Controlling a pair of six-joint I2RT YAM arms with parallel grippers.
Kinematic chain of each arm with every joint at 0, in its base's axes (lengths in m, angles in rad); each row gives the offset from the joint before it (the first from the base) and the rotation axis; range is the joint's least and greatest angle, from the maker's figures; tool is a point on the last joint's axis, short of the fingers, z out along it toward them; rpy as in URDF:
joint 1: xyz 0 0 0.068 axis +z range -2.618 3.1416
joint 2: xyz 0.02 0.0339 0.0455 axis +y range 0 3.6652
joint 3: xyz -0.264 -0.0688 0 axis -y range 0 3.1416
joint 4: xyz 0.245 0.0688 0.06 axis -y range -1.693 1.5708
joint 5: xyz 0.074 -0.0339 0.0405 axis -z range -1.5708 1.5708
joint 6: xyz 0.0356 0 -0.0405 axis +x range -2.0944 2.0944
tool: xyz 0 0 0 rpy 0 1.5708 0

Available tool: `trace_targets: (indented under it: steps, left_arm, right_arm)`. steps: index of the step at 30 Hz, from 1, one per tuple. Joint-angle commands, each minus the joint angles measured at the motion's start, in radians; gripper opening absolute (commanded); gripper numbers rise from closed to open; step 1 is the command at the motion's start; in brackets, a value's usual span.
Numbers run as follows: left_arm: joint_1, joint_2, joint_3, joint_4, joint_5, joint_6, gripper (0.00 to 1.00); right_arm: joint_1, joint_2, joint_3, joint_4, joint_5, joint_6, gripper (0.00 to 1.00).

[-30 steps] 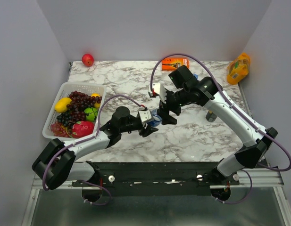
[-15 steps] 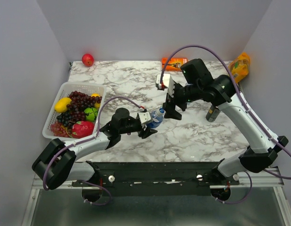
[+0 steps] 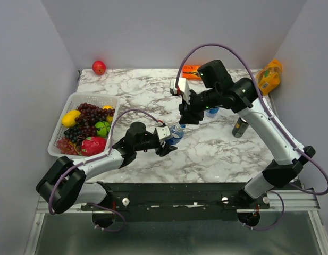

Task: Screw on the bottle caps

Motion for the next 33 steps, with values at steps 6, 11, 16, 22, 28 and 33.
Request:
trace_targets:
  steps: [6,11,16,22,28,33]
  left_arm:
    - [0.011,0.013,0.022,0.043,-0.014,0.016,0.00]
    - [0.014,0.013,0.024,0.049,-0.016,0.012,0.00]
    - [0.018,0.013,0.021,0.052,-0.016,0.023,0.00]
    - [0.019,0.013,0.018,0.058,-0.023,0.026,0.00]
    - [0.021,0.016,0.007,0.066,-0.026,0.019,0.00]
    - [0.021,0.022,0.004,0.044,-0.028,0.031,0.00]
  right_arm:
    - [-0.003,0.034,-0.004,-0.039,-0.041,-0.047,0.47]
    - [-0.003,0.051,-0.003,-0.044,-0.035,-0.059,0.48]
    - [0.000,0.076,0.003,-0.042,-0.023,-0.058,0.49]
    - [0.003,0.086,0.016,-0.050,-0.007,-0.058,0.49]
    - [-0.008,0.054,0.045,0.025,-0.031,0.026,0.55]
    - [-0.009,0.039,0.152,0.023,-0.079,0.027,0.77]
